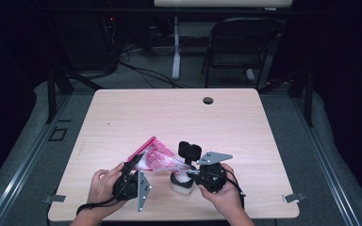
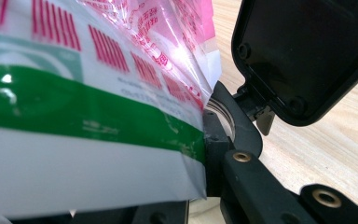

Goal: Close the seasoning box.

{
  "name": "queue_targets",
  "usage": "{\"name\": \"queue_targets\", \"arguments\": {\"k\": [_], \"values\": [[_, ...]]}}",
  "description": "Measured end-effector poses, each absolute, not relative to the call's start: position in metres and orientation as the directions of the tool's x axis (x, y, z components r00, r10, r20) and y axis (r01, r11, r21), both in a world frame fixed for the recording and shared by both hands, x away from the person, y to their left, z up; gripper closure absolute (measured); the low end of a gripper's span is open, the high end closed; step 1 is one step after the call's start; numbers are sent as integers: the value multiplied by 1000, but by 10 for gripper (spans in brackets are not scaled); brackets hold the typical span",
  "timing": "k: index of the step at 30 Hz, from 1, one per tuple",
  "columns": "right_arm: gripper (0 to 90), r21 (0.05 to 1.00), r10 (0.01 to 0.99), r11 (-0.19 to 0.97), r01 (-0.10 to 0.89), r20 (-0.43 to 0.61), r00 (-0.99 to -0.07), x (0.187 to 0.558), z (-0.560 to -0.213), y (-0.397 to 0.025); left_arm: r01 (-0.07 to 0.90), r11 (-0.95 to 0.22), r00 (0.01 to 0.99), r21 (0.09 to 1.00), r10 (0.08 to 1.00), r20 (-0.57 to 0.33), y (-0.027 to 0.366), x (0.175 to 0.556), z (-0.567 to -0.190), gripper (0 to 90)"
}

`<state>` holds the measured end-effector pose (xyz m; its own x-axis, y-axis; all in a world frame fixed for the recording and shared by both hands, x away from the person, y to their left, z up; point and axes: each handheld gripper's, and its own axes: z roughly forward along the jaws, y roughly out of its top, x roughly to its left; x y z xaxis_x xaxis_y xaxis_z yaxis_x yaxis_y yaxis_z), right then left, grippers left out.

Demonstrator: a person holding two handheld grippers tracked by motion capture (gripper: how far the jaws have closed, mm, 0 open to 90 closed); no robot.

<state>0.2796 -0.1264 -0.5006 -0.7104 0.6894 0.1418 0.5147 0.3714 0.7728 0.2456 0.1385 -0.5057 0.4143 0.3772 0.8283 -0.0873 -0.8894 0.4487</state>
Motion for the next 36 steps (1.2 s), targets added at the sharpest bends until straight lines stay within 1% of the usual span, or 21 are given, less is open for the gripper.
{"name": "queue_targets", "arguments": {"k": [10, 22, 27, 30, 36], "values": [[900, 776, 688, 369, 512, 143, -711, 279, -500, -124, -66, -875, 452, 480, 402, 796, 142, 248, -512, 713], [900, 778, 683, 382, 499, 126, -720, 280, -499, -121, -17, -834, 521, 551, 463, 717, 150, 254, -516, 713], [900, 778, 681, 389, 494, 119, -723, 280, -498, -120, 26, -799, 568, 601, 506, 649, 153, 257, -518, 712], [900, 779, 682, 389, 492, 117, -722, 280, -498, -119, 37, -791, 582, 611, 514, 631, 154, 258, -521, 711], [900, 779, 680, 392, 489, 112, -725, 280, -498, -118, 81, -748, 626, 659, 552, 550, 159, 264, -525, 705]]}}
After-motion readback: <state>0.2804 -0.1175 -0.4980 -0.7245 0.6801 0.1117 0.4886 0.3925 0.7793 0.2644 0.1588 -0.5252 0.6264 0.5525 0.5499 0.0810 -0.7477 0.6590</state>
